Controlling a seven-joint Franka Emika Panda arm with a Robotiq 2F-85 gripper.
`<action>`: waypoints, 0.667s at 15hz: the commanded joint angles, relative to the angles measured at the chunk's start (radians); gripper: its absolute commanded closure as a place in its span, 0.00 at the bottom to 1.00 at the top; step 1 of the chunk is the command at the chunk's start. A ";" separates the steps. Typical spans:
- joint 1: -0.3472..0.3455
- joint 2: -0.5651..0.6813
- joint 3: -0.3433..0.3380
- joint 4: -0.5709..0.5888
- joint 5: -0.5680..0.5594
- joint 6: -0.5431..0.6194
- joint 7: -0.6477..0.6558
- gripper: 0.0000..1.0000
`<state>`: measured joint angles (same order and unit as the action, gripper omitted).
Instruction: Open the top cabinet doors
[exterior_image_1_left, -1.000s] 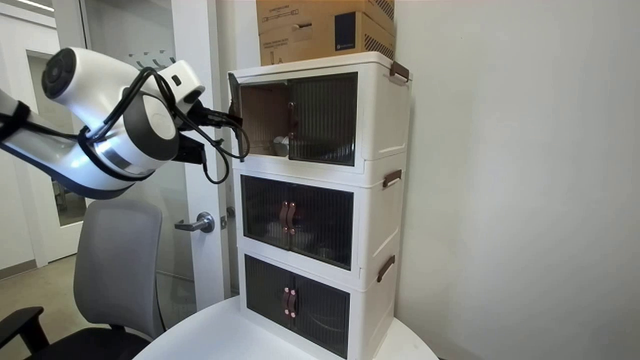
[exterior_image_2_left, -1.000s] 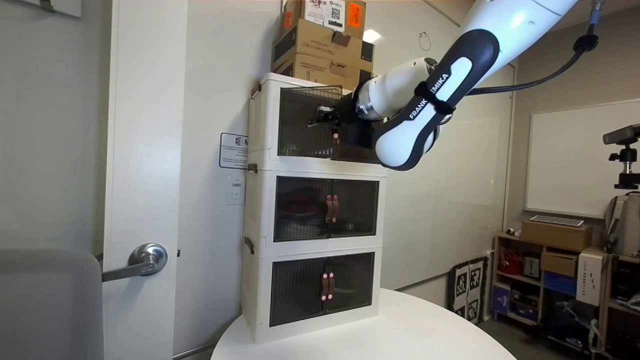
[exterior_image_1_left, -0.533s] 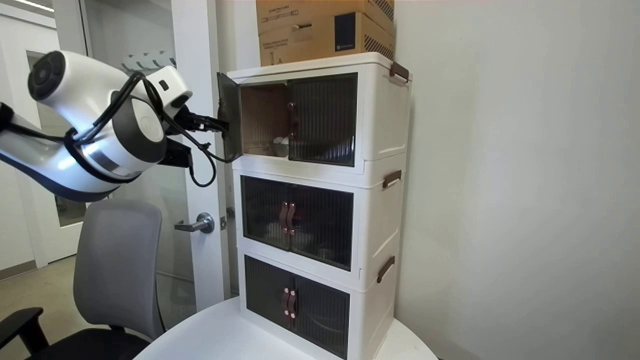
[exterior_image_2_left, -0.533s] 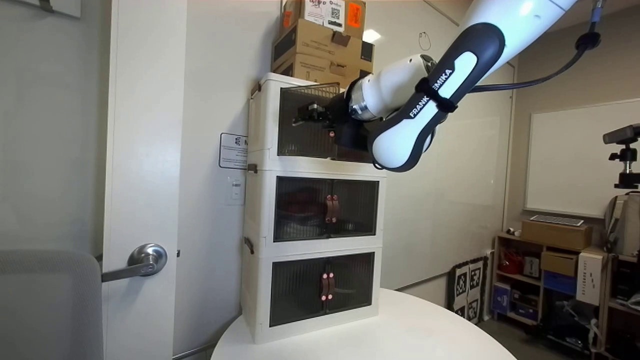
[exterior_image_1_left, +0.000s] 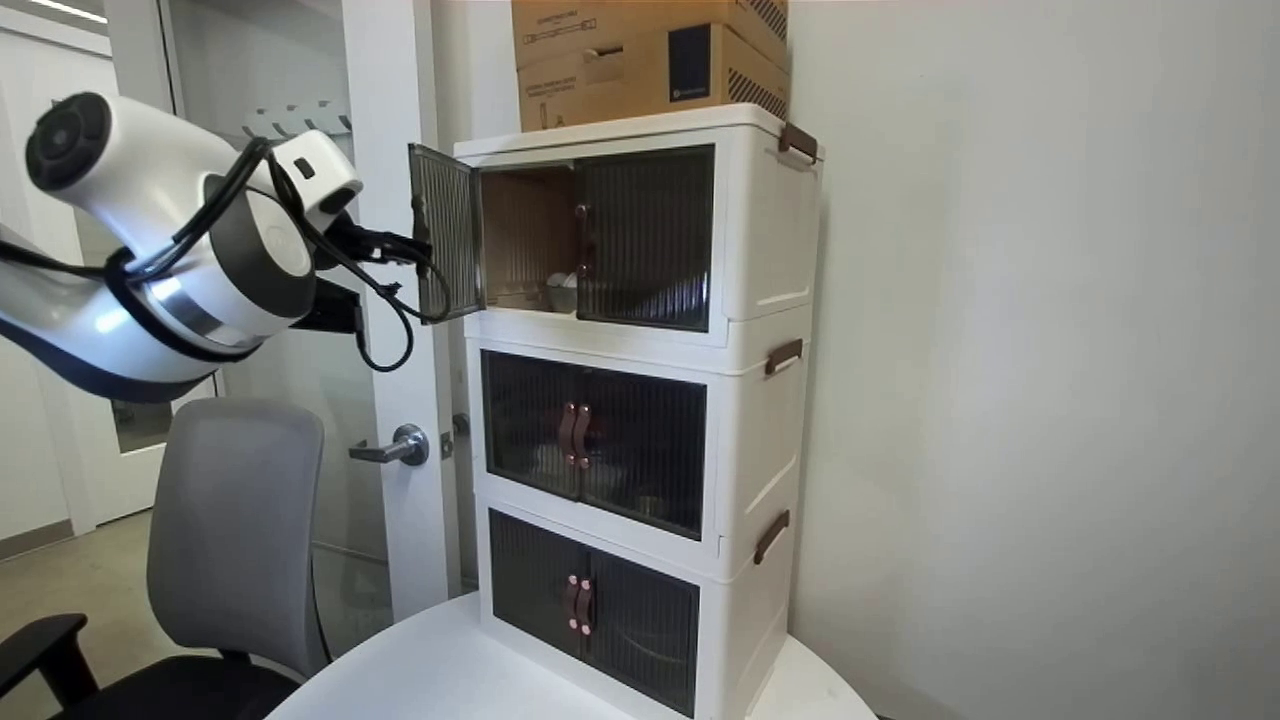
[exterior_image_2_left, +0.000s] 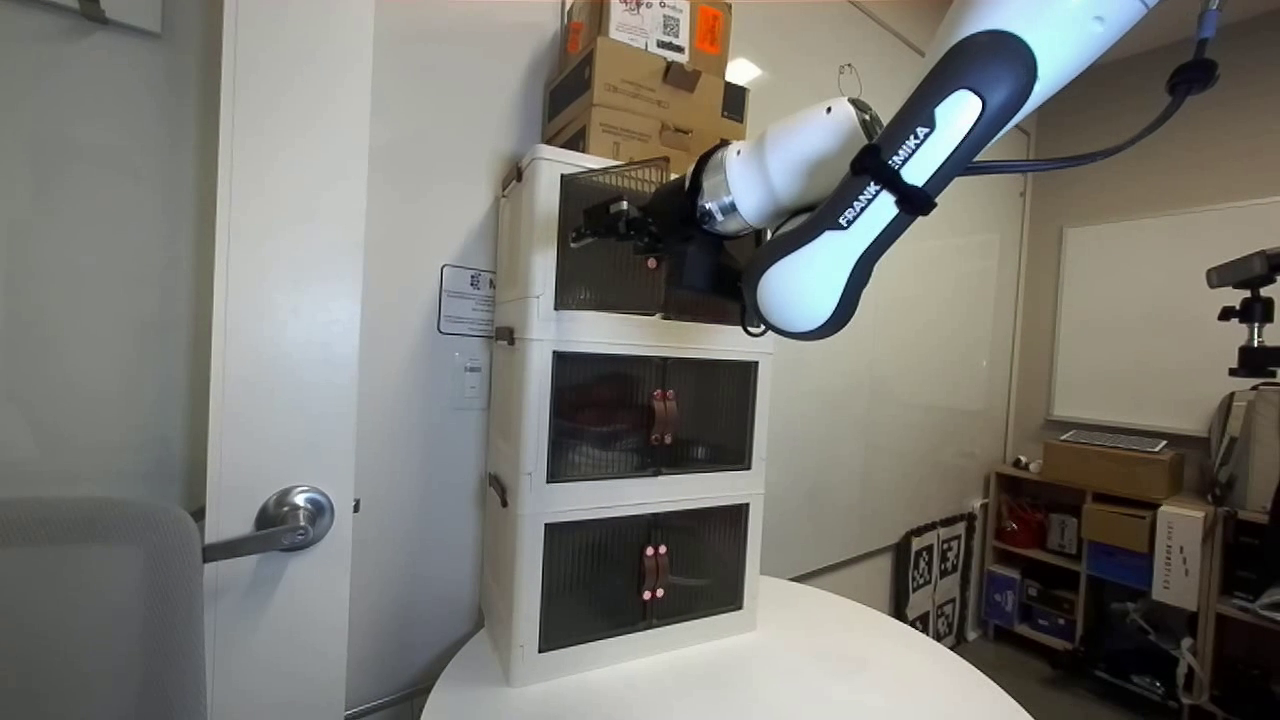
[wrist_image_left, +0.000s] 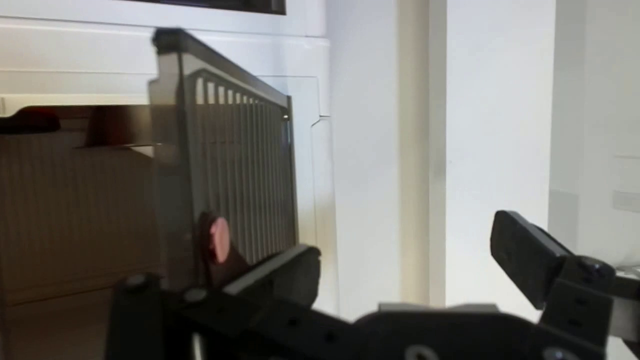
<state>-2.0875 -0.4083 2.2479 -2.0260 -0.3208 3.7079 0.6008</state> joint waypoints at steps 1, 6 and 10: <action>-0.069 0.062 0.108 0.016 -0.175 -0.012 0.083 0.00; -0.160 0.098 0.227 0.060 -0.425 0.019 0.250 0.00; -0.258 0.113 0.286 0.099 -0.620 -0.001 0.439 0.00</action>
<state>-2.2592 -0.3098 2.4837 -1.9625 -0.7981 3.7172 0.8938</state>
